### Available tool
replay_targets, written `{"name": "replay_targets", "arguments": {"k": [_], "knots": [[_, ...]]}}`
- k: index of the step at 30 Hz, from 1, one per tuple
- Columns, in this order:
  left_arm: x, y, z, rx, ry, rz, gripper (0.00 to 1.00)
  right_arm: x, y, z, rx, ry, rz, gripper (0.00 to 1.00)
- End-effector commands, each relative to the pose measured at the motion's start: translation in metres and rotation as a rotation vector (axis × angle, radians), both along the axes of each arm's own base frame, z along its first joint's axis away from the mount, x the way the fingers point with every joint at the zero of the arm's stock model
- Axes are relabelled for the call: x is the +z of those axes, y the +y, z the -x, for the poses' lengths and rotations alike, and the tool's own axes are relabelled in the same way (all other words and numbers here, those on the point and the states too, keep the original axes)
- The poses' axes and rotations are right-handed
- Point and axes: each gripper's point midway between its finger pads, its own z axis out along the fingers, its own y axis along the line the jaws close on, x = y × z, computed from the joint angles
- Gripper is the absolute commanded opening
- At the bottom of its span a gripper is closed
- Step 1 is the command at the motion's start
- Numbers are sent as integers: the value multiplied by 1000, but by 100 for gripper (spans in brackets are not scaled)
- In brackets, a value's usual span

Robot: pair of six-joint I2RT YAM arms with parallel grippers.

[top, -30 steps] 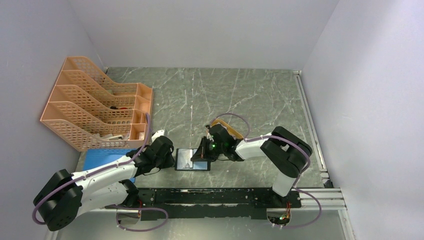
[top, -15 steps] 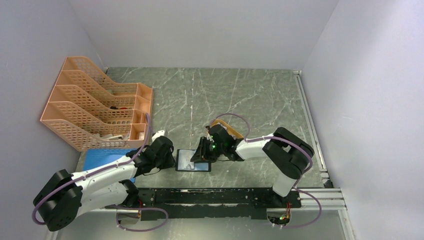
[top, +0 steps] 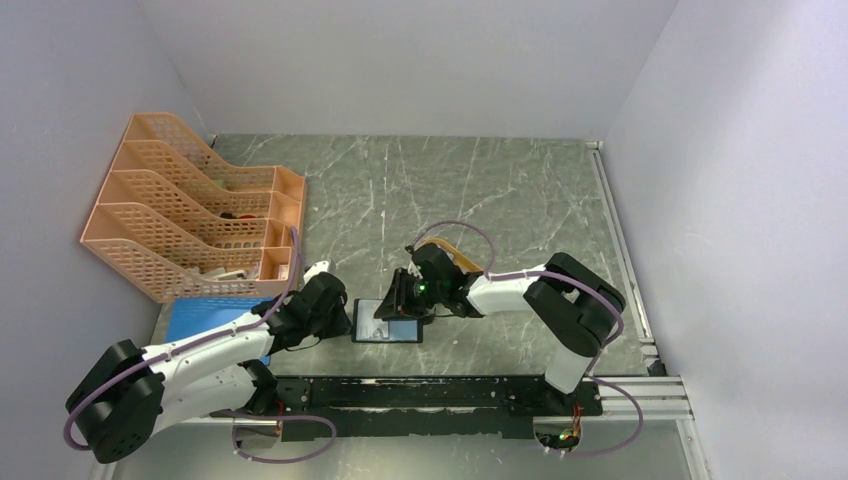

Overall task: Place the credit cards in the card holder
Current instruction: Insert the credit card into the card holder.

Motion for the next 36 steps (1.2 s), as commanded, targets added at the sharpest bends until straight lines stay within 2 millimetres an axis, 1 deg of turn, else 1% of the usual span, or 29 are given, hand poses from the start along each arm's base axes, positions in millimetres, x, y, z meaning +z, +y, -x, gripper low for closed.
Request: {"name": "replay_targets", "arguments": {"k": [1, 3, 5, 9, 14, 24, 36], "knots": [[-15, 7, 18, -20, 76, -26, 21, 1, -1, -4, -16, -23, 35, 31], [-14, 8, 18, -18, 73, -31, 21, 3, -8, -9, -48, -57, 70, 32], [-13, 9, 18, -16, 68, -32, 21, 3, -13, -13, -63, -73, 100, 35], [-12, 10, 17, -13, 61, -32, 21, -5, -16, -13, -64, -63, 137, 41], [-13, 9, 17, -17, 65, -29, 21, -9, -10, -11, -46, -45, 120, 43], [-13, 8, 17, -20, 64, -26, 21, -15, -3, -5, -9, -14, 108, 43], [-11, 7, 16, -19, 62, -22, 21, -4, 10, 0, 22, -33, 84, 42]]}}
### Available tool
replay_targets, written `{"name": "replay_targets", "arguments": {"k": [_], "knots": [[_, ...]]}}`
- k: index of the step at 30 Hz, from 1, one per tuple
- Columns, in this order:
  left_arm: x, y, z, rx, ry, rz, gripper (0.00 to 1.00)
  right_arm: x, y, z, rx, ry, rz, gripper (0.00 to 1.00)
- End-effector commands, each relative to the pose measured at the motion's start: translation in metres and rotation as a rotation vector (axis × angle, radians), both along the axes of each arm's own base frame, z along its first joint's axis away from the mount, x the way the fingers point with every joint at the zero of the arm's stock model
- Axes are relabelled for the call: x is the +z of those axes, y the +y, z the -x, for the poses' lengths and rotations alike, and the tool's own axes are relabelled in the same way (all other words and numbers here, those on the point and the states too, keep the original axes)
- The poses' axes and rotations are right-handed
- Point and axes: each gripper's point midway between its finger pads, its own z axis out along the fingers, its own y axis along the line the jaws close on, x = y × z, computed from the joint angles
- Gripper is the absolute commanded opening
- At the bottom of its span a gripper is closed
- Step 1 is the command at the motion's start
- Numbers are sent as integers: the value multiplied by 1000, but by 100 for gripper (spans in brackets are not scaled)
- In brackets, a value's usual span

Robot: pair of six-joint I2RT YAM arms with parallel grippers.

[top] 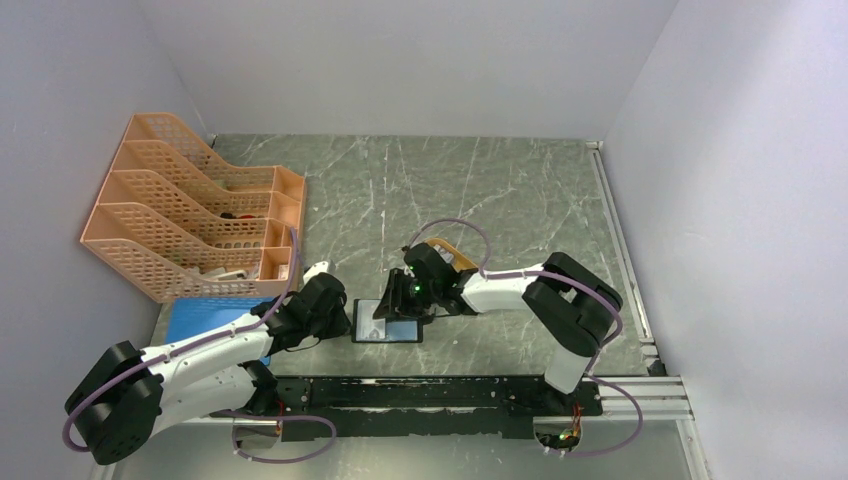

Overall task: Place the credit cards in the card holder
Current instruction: Insert the credit card into the card holder, then adjust the card holder at the center of the board.

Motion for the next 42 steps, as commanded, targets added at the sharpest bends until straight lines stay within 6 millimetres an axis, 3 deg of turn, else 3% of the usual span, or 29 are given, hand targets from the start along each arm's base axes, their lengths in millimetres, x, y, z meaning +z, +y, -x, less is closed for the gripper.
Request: {"name": "replay_targets", "arguments": {"k": [1, 10, 16, 19, 21, 25, 30, 34, 37, 39, 42], "knots": [[-11, 7, 15, -17, 62, -25, 21, 4, 11, 3, 30, -8, -12, 42], [-12, 7, 16, -17, 64, -23, 21, 5, 15, 7, 45, -7, -17, 41], [-9, 13, 14, 11, 47, -39, 21, 6, 7, -3, 30, -69, 84, 43], [-5, 22, 10, 62, 23, -53, 23, 9, 2, -8, 24, -95, 147, 54], [1, 25, 7, 86, -1, -51, 28, 16, 1, -13, 17, -117, 166, 64], [12, 29, 2, 104, -39, -54, 43, 31, -1, -21, 22, -168, 189, 66], [22, 29, 0, 115, -49, -58, 56, 77, -7, -37, -1, -289, 203, 66], [38, 27, -5, 117, -72, -39, 69, 122, -31, -47, -54, -426, 227, 66], [55, 19, -11, 92, -119, -3, 83, 139, -61, -49, -132, -493, 252, 65], [70, 10, -17, 44, -171, 30, 88, 138, -77, -42, -156, -519, 240, 65], [90, -1, -25, -23, -239, 56, 90, 119, -102, -29, -208, -509, 208, 67]]}}
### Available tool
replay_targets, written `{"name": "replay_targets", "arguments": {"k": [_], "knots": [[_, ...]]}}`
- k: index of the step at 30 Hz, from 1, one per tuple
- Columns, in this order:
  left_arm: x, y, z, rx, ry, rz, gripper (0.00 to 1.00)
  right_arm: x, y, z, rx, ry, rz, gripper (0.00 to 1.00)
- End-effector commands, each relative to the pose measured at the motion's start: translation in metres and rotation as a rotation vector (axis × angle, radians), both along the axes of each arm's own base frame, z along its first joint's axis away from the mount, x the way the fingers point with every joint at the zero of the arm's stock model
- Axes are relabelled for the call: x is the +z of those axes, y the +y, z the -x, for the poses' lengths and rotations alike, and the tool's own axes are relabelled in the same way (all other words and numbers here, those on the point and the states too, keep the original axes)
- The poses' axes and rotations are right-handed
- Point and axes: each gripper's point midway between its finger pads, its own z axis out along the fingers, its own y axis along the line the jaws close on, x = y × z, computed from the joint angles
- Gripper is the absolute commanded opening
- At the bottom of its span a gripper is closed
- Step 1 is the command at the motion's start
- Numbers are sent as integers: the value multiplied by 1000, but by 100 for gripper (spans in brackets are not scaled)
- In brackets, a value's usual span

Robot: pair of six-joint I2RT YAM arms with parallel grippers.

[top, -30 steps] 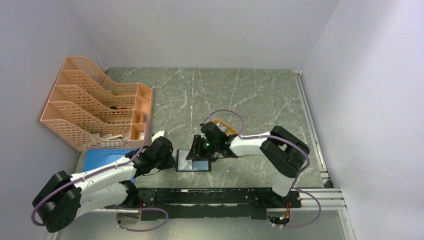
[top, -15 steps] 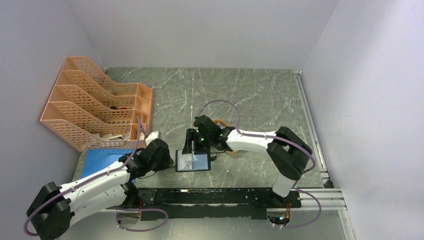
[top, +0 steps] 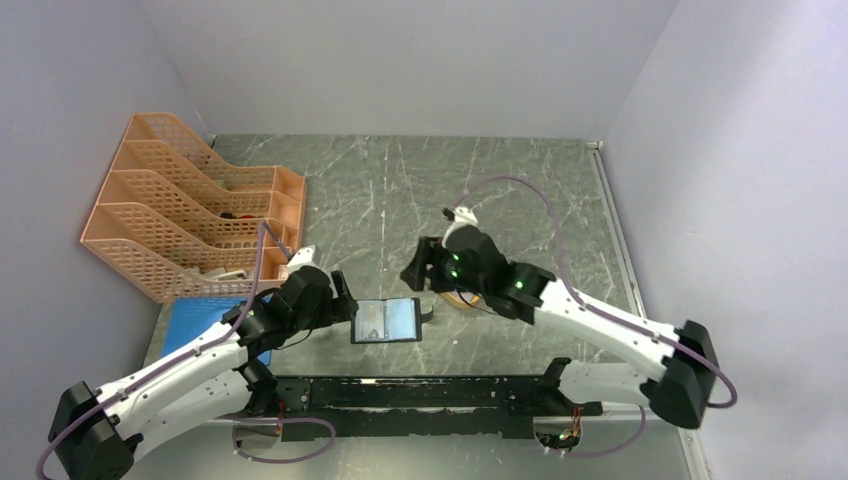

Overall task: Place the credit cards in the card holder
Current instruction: Adjust the card holder at the center of the board.

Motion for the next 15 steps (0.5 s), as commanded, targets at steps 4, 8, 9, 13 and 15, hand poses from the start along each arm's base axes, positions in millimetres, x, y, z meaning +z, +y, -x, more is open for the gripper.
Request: {"name": "replay_targets", "arguments": {"k": [4, 8, 9, 13, 15], "knots": [[53, -27, -22, -146, -187, 56, 93, -71, -63, 31, -35, 78, 86, 71], [57, -32, -22, -162, -237, 114, 93, -93, -75, 44, -42, 120, 89, 69], [52, -32, -20, -160, -227, 116, 92, -99, -75, 48, -37, 134, 82, 68], [33, -31, -12, -157, -159, 111, 90, -117, -71, 55, -38, 207, 75, 66], [24, -29, -9, -148, -127, 101, 89, -121, -65, 55, -34, 225, 69, 64]]}}
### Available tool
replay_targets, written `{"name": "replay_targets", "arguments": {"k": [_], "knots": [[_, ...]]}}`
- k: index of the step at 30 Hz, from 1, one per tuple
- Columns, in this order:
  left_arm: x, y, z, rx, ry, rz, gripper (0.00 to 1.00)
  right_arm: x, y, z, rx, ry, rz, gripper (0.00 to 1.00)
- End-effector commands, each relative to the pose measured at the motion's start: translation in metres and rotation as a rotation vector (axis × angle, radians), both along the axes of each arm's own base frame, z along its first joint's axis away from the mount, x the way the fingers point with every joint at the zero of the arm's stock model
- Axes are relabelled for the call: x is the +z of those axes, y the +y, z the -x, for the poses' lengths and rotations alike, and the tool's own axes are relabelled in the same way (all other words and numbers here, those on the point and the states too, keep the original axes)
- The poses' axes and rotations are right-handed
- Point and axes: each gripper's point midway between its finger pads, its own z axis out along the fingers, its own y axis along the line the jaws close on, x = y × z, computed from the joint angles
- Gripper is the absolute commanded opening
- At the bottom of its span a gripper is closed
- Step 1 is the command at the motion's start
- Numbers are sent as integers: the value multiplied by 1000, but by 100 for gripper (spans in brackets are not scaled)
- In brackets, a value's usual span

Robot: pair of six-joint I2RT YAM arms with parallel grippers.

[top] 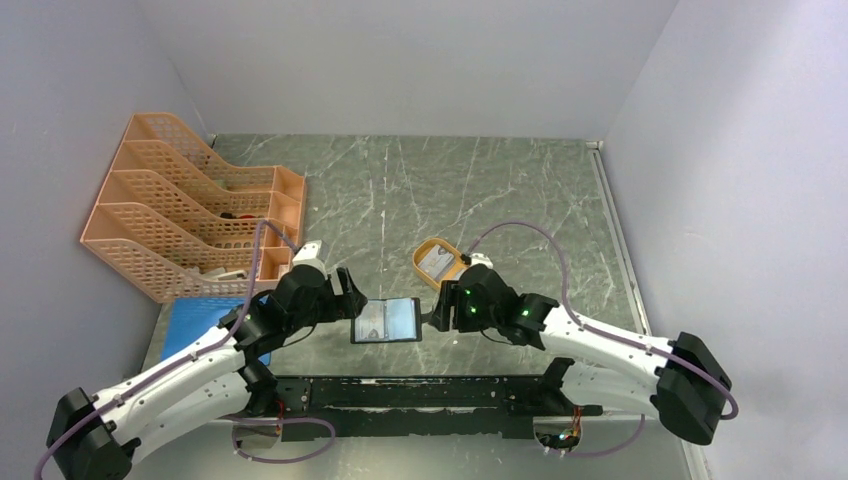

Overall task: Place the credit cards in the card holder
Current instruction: Adjust the card holder at the center of the board.

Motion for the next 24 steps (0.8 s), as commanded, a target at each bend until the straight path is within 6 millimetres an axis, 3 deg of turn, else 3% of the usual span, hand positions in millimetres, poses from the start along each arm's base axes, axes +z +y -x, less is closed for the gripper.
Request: {"name": "replay_targets", "arguments": {"k": [1, 8, 15, 24], "knots": [[-16, -3, 7, -13, 56, -1, 89, 0, 17, -4, -16, 30, -64, 63], [-25, -2, 13, -24, 94, -22, 86, -6, 31, -27, -69, 18, -25, 57], [-37, 1, 24, -36, 124, 0, 86, -29, 30, -37, -109, 35, 44, 52], [-48, -20, 33, -144, 158, 52, 82, -40, 29, -45, -115, 28, 100, 43]]}}
